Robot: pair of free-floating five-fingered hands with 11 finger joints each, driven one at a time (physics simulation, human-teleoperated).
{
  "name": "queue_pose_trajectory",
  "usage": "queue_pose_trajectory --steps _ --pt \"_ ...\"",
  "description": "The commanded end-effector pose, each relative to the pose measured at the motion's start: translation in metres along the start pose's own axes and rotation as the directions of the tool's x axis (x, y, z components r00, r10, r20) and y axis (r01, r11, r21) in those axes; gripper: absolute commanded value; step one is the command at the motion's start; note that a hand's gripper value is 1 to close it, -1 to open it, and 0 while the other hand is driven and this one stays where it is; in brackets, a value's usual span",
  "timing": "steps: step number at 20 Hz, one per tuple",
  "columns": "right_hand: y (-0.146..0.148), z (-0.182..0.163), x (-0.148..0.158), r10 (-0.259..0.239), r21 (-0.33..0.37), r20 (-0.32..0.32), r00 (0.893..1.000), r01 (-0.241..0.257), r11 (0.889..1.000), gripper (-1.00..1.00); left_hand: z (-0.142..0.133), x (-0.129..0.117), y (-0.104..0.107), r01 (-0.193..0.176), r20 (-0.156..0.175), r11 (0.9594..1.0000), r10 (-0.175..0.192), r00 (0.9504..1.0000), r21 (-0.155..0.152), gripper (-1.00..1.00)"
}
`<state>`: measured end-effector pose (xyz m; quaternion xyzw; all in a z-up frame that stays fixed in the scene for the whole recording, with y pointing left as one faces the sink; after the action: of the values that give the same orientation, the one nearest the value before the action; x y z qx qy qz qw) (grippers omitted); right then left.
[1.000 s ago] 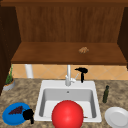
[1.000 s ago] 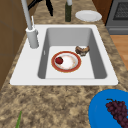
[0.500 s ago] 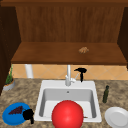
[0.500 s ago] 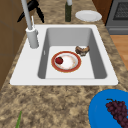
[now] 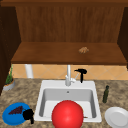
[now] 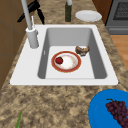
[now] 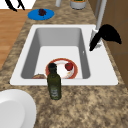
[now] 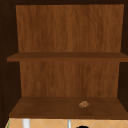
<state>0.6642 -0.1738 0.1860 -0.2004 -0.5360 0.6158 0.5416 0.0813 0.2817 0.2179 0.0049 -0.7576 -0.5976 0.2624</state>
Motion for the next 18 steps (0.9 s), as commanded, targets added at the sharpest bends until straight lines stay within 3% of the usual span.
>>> queue_pose_trajectory --steps 1,2,6,8,10,16,17,18 --pt "0.020 -0.009 0.011 0.018 0.080 -0.036 0.999 -0.015 0.997 -1.00 0.000 0.000 0.000 0.000 0.000 1.0000 0.000 1.0000 0.000 0.00" --pt "0.021 0.008 0.018 0.010 0.084 -0.043 0.999 -0.007 0.996 -1.00 0.000 0.000 0.000 0.000 0.000 1.0000 0.000 1.0000 0.000 0.00" --pt "0.027 0.014 0.033 0.001 0.164 -0.088 0.996 0.014 0.986 -1.00 0.000 0.000 0.000 0.000 0.000 1.0000 0.000 1.0000 0.000 0.00" --pt "0.022 0.008 0.036 0.008 0.183 -0.131 0.991 0.016 0.983 -1.00 0.000 0.000 0.000 0.000 0.000 1.0000 0.000 1.0000 0.000 0.00" --pt "0.013 -0.002 0.033 -0.015 0.186 -0.157 0.988 0.045 0.982 -1.00 0.000 0.000 0.000 0.000 0.000 1.0000 0.000 1.0000 0.000 0.00" --pt "0.003 -0.012 0.034 -0.055 0.278 -0.183 0.981 0.105 0.955 -1.00 0.000 0.000 0.000 0.000 0.000 1.0000 0.000 1.0000 0.000 0.00" --pt "0.003 -0.013 0.035 -0.057 0.295 -0.187 0.981 0.112 0.949 1.00 0.000 0.000 0.000 0.000 0.000 1.0000 0.000 1.0000 0.000 0.00" --pt "0.001 -0.013 0.037 -0.042 0.305 -0.186 0.982 0.098 0.947 1.00 0.000 0.000 0.000 0.000 0.000 1.0000 0.000 1.0000 0.000 0.00"
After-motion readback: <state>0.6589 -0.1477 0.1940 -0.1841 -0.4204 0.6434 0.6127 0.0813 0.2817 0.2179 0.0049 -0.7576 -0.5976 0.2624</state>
